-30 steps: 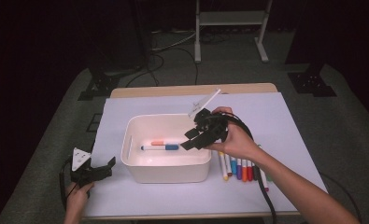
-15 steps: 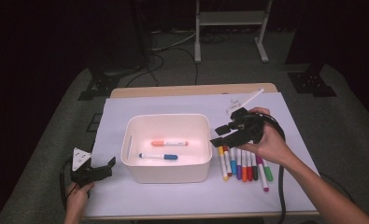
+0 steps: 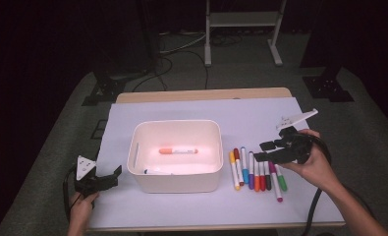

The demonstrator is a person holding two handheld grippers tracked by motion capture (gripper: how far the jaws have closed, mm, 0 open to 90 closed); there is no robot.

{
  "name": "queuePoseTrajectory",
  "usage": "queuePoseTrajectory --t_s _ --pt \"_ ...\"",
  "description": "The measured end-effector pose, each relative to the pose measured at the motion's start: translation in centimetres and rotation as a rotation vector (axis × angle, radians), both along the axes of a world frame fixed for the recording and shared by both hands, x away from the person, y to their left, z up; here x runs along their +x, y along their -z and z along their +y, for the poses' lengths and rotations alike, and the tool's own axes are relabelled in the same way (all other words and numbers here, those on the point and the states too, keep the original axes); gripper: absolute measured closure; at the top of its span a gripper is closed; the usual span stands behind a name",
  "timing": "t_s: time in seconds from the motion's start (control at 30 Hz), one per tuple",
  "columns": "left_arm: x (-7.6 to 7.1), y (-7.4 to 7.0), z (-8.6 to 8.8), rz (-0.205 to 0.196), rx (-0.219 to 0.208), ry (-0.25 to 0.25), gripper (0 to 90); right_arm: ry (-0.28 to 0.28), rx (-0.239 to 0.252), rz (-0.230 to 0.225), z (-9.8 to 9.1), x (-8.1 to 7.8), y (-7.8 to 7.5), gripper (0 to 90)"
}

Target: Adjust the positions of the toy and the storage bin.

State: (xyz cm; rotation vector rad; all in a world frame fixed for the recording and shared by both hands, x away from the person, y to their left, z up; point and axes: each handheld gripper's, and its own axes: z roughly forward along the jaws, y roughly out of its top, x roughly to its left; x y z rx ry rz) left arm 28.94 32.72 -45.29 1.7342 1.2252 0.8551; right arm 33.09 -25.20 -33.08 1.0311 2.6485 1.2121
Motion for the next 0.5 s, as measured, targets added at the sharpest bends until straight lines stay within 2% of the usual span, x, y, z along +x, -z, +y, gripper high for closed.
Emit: queuePoseTrajectory --t_s 0.23,0.5 --pt "0.0 0.0 0.0 -0.001 0.002 -0.001 0.0 0.095 -0.037 0.03 -2.9 -0.3 3.6 45.2" --pt "0.0 0.0 0.0 -0.001 0.003 -0.002 0.0 0.186 -0.075 0.054 -5.0 -0.5 6.5 49.6"
